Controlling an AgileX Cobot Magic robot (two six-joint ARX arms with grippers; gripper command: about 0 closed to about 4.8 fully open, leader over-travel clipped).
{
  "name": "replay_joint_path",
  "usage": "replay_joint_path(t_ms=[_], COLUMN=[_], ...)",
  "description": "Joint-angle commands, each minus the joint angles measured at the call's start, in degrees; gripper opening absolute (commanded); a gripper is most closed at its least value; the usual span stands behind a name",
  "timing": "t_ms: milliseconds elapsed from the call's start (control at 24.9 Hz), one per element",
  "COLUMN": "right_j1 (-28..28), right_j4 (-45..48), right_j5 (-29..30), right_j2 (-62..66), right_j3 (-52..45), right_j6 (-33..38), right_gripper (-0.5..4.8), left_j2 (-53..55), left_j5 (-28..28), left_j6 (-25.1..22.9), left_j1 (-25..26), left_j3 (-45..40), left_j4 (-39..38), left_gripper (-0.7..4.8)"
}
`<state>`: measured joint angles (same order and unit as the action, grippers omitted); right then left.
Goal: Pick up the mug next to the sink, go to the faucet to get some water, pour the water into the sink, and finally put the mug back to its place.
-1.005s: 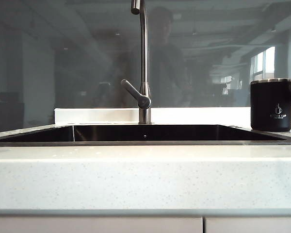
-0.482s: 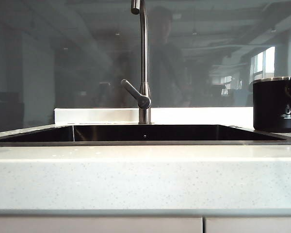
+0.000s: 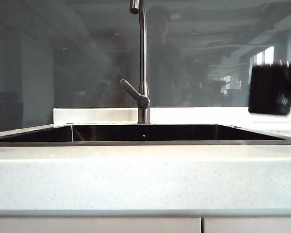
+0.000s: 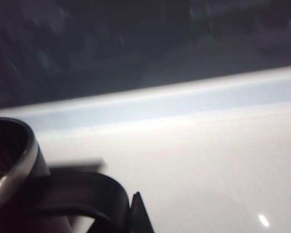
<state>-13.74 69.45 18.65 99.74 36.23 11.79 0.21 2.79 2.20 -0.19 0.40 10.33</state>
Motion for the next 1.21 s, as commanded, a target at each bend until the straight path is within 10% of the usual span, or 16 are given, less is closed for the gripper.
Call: replay_joint_path(t_ms=[40,322,523,1206], right_j1=[3.80,24.79,36.20,38.12], right_j4=[-2.43,-40.06,-50.18,-54.34], right_j5=[0.42,-6.75,-18.82,-20.35], right_j2=[-4.46,-11.93,-5.07,7.19], right_j3=[1.31,20.13,36.52,58.99], right_j6=[7.23,4.98,-7.85,-6.91], right_gripper=[-0.08,-0.08,-0.08,-0.08], left_j2=[0.07,2.45,6.67,8.76], left_j5=[0.00,0.24,1.11,4.50], left_j6=[0.68,6.84,6.84,6.88], left_j1=[0.09,0.09,0.09,0.07], left_j3=[0.17,0.33,0.35,0.28], left_j4=[3.08,6.93,9.11,11.63], left_gripper=[-0.05,-0.05,-0.05,-0.05])
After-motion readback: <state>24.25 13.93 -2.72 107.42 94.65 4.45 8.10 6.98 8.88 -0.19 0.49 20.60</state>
